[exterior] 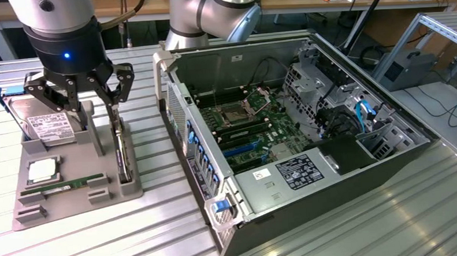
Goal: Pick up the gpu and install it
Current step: 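Pick up the gpu and move the gpu toward the slot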
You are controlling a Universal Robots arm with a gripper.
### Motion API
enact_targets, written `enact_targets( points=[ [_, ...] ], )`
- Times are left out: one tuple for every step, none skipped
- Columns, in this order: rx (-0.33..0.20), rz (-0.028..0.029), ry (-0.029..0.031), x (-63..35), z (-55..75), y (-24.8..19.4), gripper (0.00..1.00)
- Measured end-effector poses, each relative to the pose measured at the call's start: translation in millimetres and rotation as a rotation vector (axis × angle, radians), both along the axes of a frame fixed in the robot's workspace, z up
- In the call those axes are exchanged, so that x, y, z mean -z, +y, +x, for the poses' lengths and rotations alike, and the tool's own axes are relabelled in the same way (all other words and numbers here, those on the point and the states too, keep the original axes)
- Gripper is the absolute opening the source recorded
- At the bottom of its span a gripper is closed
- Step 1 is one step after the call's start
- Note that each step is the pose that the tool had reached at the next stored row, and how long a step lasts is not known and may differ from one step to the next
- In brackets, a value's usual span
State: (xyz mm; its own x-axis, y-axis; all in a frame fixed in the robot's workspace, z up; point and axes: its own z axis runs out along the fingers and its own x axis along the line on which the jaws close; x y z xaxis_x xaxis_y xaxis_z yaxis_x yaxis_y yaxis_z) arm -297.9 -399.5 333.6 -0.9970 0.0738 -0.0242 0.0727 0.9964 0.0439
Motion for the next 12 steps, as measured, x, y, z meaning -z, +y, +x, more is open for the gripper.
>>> enact_targets(
  points=[
    [0.000, 0.0000, 0.0000, 0.4, 0.0, 0.0, 0.48],
    [0.000, 0.0000, 0.0000, 1.2, 0.0, 0.0, 0.48],
    [0.000, 0.0000, 0.0001, 2.0, 0.0, 0.0, 0.48],
    [0.000, 0.0000, 0.0000, 2.9, 0.0, 0.0, 0.48],
    [0.000, -0.0001, 0.0001, 4.2, 0.0, 0.0, 0.48],
    [0.000, 0.0000, 0.0000, 4.8, 0.0, 0.0, 0.48],
    [0.000, 0.0000, 0.0000, 5.4, 0.0, 0.0, 0.48],
    [0.000, 0.0000, 0.0000, 6.1, 0.0, 0.0, 0.48],
    [0.000, 0.0000, 0.0000, 6.7, 0.0, 0.0, 0.48],
    [0.000, 0.0001, 0.0000, 7.2, 0.0, 0.0, 0.48],
    [0.000, -0.0001, 0.0001, 8.0, 0.0, 0.0, 0.48],
    [0.000, 0.0000, 0.0001, 8.4, 0.0, 0.0, 0.48]
  ],
)
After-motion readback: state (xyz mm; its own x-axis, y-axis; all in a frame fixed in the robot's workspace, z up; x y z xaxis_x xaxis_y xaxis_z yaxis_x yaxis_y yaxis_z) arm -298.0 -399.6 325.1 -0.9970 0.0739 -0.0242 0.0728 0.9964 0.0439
